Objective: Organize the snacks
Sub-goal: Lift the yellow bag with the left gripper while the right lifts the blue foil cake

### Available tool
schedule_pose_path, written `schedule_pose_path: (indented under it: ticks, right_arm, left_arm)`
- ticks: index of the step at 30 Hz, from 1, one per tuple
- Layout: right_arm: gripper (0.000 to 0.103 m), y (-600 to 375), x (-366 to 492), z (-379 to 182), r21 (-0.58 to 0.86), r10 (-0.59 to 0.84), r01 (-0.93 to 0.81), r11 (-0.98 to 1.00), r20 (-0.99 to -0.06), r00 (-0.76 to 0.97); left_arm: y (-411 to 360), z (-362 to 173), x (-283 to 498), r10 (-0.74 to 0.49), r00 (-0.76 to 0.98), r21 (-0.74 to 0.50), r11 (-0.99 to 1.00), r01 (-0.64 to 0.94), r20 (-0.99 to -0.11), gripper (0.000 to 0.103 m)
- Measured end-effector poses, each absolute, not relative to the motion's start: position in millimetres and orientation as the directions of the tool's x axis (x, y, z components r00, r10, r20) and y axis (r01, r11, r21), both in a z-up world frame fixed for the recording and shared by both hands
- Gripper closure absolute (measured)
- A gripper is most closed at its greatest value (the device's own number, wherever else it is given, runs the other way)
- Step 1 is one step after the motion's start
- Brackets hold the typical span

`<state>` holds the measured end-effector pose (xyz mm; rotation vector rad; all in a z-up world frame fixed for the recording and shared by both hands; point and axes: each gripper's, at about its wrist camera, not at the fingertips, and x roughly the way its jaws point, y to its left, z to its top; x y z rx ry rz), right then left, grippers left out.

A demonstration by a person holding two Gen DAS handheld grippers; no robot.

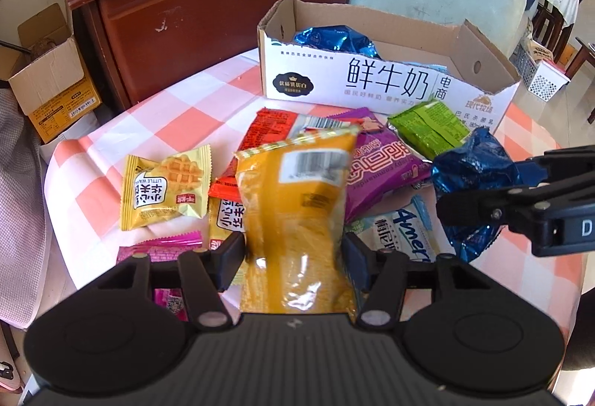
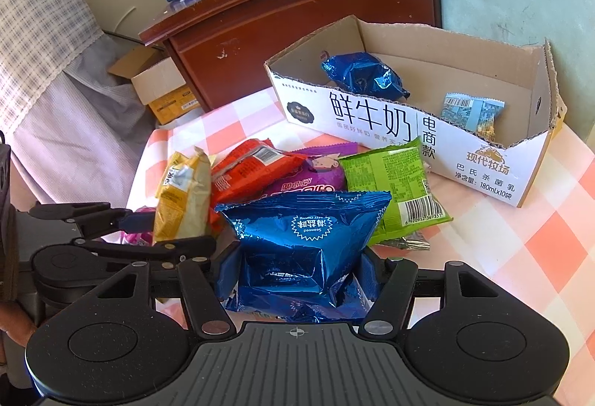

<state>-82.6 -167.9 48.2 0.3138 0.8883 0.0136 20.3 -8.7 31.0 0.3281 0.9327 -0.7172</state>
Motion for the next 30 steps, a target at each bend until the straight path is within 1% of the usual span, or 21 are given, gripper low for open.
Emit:
schedule_pose_path:
  ticks: [4,9,14,17,21,23,30]
  right_arm:
    - [0.041,-168,-84,50,0.274,0.139,0.118,0.954,-0.758,0.637]
    - [0.041,-169,-83,51,0.274,0.14,0.116,0.955,-0.757,0.638]
    - [0.041,-168,-83,51,0.268,0.139,0.113,0.957,-0.762,0.632]
    - [0.041,-167,-83,49,0.262,0.141,0.105,0.959,-0.767,0.626]
    - [0.041,-166,-85,48,0.252,0.145,0.088,0.964,-0.771,0.621]
    - [0.041,-165,-85,48,0.242,0.139,0.084,0.967,-0.772,0.621]
    - [0.041,-170,-86,51,0.206,0.103,0.091,0.974,-0.769,0.631]
  left_arm:
    - [-8,25,18,-0.404,0.386,-0.033,0.725,0.688,-0.829,0.04]
    - [-3,21,18,-0.407,0.367,-0.06,0.734,0.676,-0.836,0.038]
    - [-6,11,11,-0.375,0.358,-0.031,0.726,0.687,-0.855,0.038]
    - [-7,8,8,-0.359,0.362,-0.012,0.723,0.691,-0.86,0.048]
    - [-9,10,5,-0.351,0.39,0.016,0.726,0.688,-0.851,0.053]
    - [-9,15,5,-0.355,0.411,0.019,0.736,0.677,-0.84,0.054]
    - [-20,38,-1,-0.375,0.512,0.087,0.737,0.671,-0.773,0.054]
